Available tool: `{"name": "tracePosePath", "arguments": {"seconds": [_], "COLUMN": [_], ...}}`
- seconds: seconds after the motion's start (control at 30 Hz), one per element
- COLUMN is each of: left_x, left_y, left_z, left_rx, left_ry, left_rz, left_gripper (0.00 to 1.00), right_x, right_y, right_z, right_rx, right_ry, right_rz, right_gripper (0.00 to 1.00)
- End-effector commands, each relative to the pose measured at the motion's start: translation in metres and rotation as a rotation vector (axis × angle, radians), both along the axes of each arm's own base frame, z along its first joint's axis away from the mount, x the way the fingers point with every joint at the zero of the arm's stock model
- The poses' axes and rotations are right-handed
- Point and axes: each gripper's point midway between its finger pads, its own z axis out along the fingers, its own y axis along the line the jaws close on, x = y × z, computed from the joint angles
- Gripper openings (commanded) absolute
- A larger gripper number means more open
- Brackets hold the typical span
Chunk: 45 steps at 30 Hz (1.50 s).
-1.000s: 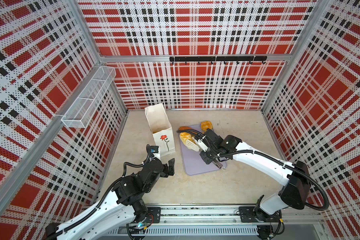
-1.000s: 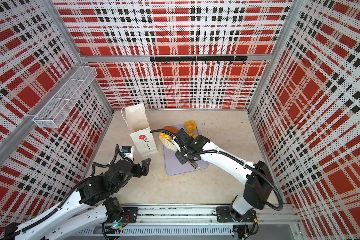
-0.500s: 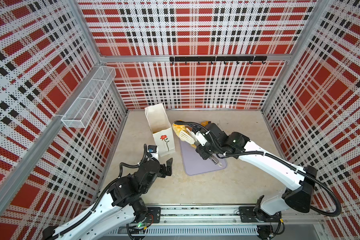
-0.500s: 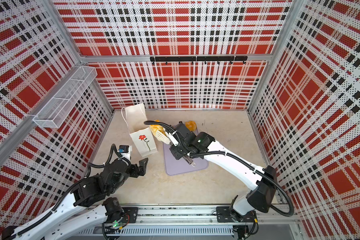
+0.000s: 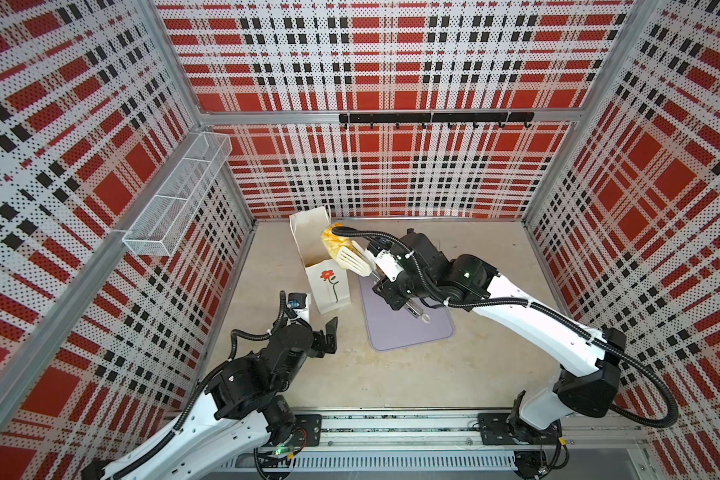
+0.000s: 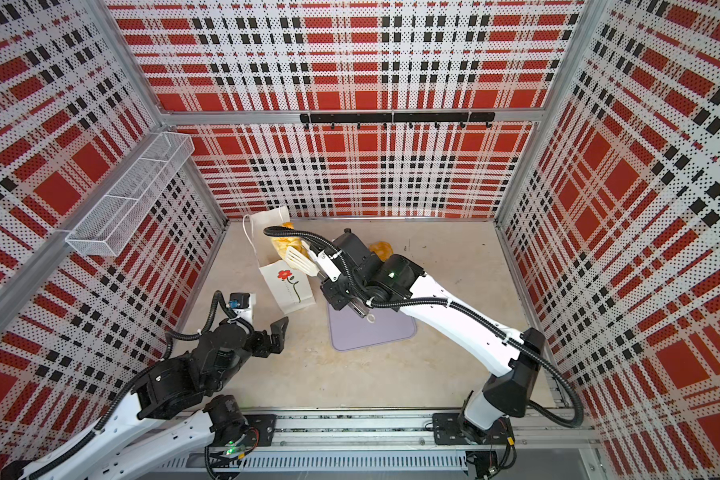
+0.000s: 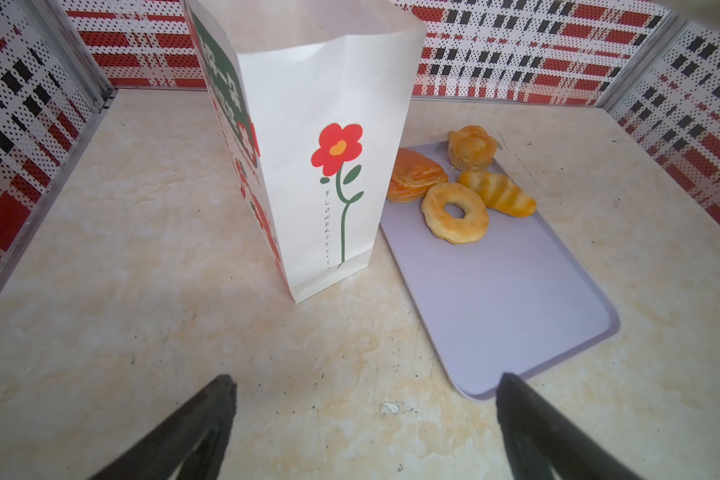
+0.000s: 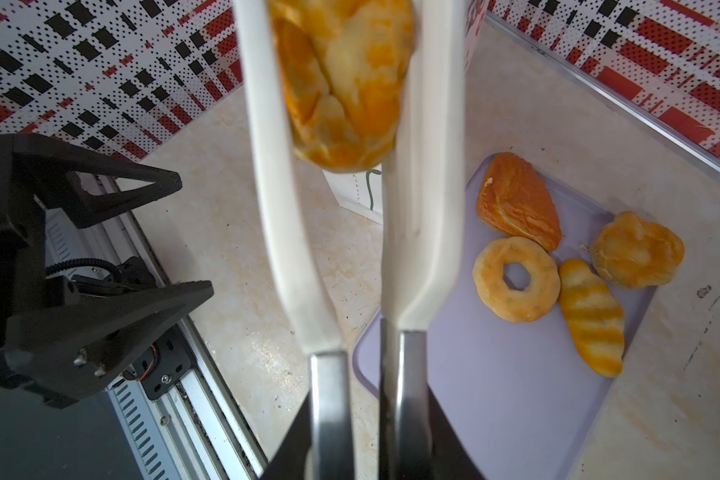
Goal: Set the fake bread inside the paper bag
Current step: 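Carry the twisted pastry in the right tongs over the paper bag, then open the right tongs to drop the pastry into the bag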
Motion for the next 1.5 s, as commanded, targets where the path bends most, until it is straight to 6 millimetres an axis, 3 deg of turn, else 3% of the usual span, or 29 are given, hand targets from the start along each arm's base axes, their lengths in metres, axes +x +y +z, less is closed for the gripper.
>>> {"name": "tracePosePath", "arguments": {"seconds": [0.0,0.5,1.07,1.3,1.47], "left_x": [0.000,-0.001,-0.001,-0.001,-0.002], "left_y": [0.010,0.014,0.015,0.014,0.013], "left_z": [0.011,0.006,0.001,0.000,-0.001], "left_rx": [0.001,-0.002,0.000,-0.001,-0.003], "left_ry": [-0.023,-0.016,-0.003,0.002,0.006], "left_rz": [0.034,0.051,0.055,0.054,0.050], "left_gripper": [0.99,0.99,0.99,0.99,0.99], "right_x": [0.007,0.041,0.077,0.082,0.085], "right_y": [0.025,0.058,0.060,0.060,0.060], "right_z": [0.025,0.022,0.002,-0.003,-0.003], "right_rx": [0.077,0.044,-0.035,-0.051,-0.062], "right_ry": [-0.056,-0.099,-0.090,-0.081,-0.080], "right_rz": [0.048,0.042,-0.009,-0.017,-0.021], "right_gripper": [0.30,0.31,0.33,0.39,0.52]}}
